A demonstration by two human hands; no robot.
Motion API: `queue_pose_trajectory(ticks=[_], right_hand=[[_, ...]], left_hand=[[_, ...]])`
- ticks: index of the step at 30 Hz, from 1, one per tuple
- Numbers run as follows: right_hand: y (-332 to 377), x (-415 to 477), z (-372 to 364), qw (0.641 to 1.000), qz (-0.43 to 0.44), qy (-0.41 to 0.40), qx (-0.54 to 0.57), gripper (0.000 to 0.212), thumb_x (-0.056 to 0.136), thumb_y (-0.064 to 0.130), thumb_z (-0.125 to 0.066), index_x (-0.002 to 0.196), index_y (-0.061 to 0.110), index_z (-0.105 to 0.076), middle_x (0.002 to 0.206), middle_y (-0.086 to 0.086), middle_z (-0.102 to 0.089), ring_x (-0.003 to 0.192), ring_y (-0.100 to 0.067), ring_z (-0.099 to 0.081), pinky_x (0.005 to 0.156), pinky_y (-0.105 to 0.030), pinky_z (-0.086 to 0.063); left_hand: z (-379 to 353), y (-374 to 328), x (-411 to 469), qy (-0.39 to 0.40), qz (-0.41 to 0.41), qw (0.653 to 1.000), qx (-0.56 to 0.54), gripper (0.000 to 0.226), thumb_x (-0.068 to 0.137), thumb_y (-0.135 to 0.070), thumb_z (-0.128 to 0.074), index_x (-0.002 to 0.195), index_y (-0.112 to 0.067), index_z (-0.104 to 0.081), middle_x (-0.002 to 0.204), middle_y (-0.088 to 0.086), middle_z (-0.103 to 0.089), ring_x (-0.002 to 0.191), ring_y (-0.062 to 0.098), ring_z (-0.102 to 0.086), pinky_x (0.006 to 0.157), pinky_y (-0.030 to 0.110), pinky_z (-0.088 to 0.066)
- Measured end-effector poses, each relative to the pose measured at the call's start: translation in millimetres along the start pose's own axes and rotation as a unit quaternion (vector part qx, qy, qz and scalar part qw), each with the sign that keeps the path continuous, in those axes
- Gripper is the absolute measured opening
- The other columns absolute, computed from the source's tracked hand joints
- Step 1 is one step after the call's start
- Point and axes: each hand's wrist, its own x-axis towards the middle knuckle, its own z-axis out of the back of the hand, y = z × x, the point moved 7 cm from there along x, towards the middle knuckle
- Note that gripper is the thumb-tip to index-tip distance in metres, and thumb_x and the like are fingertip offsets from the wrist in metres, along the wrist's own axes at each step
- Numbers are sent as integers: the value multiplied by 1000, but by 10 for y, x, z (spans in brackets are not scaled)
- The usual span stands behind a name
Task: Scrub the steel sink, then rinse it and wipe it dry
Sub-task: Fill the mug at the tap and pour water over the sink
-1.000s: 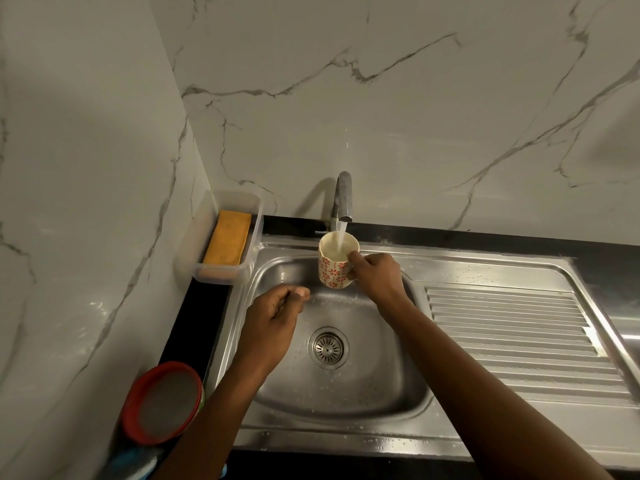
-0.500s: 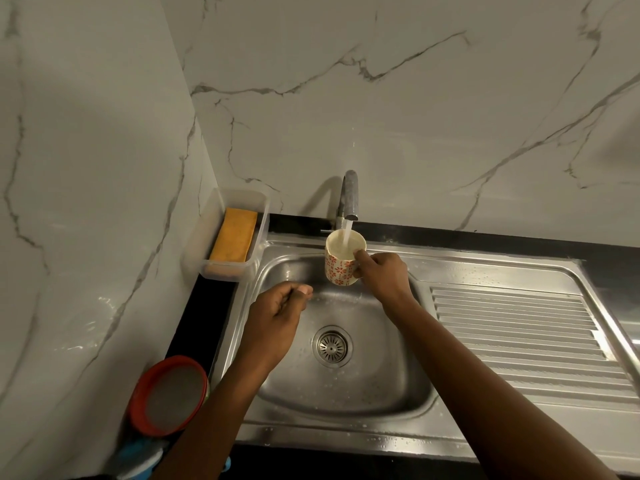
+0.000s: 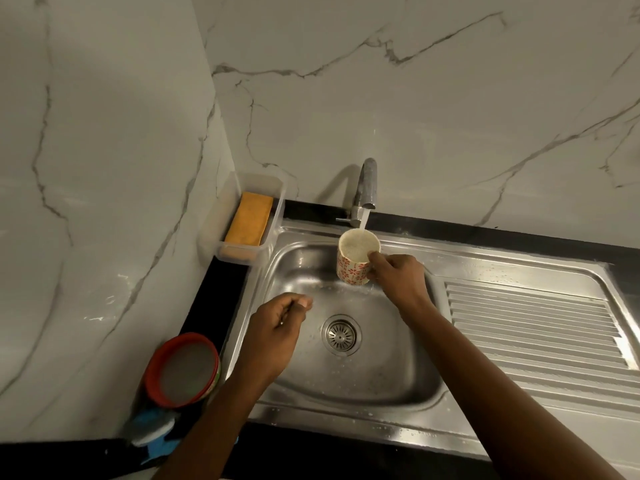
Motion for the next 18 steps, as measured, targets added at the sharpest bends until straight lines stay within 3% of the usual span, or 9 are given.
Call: queue_pose_trajectory(ticks=[2, 4, 7, 9, 11, 13, 15, 18], right_hand=[[-116, -76, -33, 1000, 3, 15, 2, 35, 102, 39, -60, 83, 17, -79, 79, 3, -79, 81, -25, -76, 82, -48, -64], [-245, -163, -67, 1000, -2, 29, -9, 37, 101, 39, -61, 79, 18, -80, 75, 4, -78, 77, -22, -77, 82, -51, -63], [-396, -313, -190, 997, 10, 70, -40, 39, 101, 40, -62, 75, 18, -81, 72, 6, -78, 75, -16, -76, 83, -49, -63], [-454, -407, -264, 992, 21, 105, -71, 40, 101, 40, -62, 73, 19, -80, 71, 6, -77, 75, -16, -76, 84, -48, -62], [-490, -465, -374, 984, 27, 144, -104, 41, 100, 42, -63, 70, 19, -79, 71, 4, -77, 74, -17, -75, 82, -47, -62], [-488, -503, -500, 973, 40, 180, -136, 40, 99, 43, -64, 69, 22, -78, 70, 6, -77, 71, -10, -74, 77, -42, -62], [-440, -530, -633, 961, 64, 212, -168, 39, 99, 42, -64, 67, 24, -77, 68, 7, -76, 64, -6, -70, 70, -37, -60], [-303, -579, -873, 931, 119, 260, -228, 45, 99, 46, -61, 67, 19, -75, 64, 0, -72, 62, -16, -69, 64, -38, -57]], left_hand=[[11, 183, -172, -2, 16, 1000, 14, 20, 96, -40, -58, 99, -34, -78, 99, -17, -79, 95, 2, -74, 90, 32, -60], [-11, 405, -386, 2, 36, 998, 43, 16, 103, -27, -62, 105, -31, -78, 102, -15, -79, 96, -2, -72, 88, 23, -57], [-83, 748, -709, 15, 83, 993, 87, 25, 106, -21, -61, 127, -28, -72, 126, -13, -71, 114, -2, -66, 88, 4, -45], [-148, 927, -884, 30, 114, 988, 102, 38, 107, -21, -59, 144, -28, -59, 147, -12, -57, 133, 3, -55, 98, -1, -37], [-206, 1074, -1012, 42, 139, 982, 121, 56, 108, -26, -56, 161, -29, -38, 168, -11, -30, 152, 7, -36, 121, 15, -31], [-249, 1175, -1078, 53, 164, 973, 154, 73, 109, -31, -52, 169, -26, -12, 177, -10, 3, 163, 15, -9, 133, 36, -17], [-289, 1214, -1074, 60, 185, 962, 192, 83, 110, -33, -50, 169, -21, 7, 174, -7, 25, 163, 18, 16, 134, 41, -2], [-307, 1215, -974, 46, 198, 944, 259, 92, 108, -36, -49, 166, -10, 17, 171, 8, 34, 160, 30, 27, 132, 46, 8]])
